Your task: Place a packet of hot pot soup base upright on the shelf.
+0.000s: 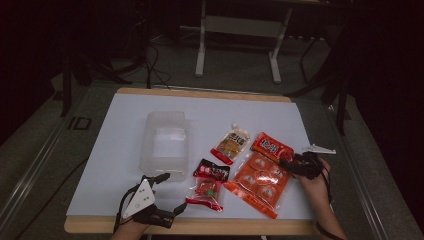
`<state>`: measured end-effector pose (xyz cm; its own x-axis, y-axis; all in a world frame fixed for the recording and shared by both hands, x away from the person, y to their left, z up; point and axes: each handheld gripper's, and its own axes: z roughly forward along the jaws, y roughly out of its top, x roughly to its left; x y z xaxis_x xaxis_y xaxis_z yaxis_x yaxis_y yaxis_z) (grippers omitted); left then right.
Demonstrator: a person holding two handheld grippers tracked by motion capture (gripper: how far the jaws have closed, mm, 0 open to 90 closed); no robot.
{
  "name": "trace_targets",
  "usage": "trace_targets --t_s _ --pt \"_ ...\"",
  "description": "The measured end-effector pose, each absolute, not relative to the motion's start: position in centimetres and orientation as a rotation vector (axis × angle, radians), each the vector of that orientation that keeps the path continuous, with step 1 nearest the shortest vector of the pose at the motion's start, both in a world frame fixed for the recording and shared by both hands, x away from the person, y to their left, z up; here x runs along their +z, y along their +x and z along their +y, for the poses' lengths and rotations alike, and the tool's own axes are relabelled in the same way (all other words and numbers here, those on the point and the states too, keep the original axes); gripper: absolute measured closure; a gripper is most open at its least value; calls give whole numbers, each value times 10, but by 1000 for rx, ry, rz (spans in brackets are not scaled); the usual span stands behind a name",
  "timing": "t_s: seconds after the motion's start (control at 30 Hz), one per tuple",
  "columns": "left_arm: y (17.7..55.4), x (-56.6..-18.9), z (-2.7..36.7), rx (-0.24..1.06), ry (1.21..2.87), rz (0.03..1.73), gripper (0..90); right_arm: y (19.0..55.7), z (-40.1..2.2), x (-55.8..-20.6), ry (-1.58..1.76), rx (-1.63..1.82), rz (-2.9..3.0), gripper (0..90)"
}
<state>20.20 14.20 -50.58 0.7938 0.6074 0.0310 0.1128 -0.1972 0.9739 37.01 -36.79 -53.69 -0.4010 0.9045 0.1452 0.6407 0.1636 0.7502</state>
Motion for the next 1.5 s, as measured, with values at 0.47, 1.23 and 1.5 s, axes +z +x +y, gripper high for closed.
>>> trace_targets --t_s 0.47,1.23,1.5 --pt "202 -507 140 485 1743 560 22 370 -364 -536 1480 1020 2070 639" --pt "202 -506 142 495 1727 563 23 371 -349 -511 1410 975 2115 879" --pt "202 -506 141 496 1733 556 22 359 -347 -487 1341 1034 2056 881"
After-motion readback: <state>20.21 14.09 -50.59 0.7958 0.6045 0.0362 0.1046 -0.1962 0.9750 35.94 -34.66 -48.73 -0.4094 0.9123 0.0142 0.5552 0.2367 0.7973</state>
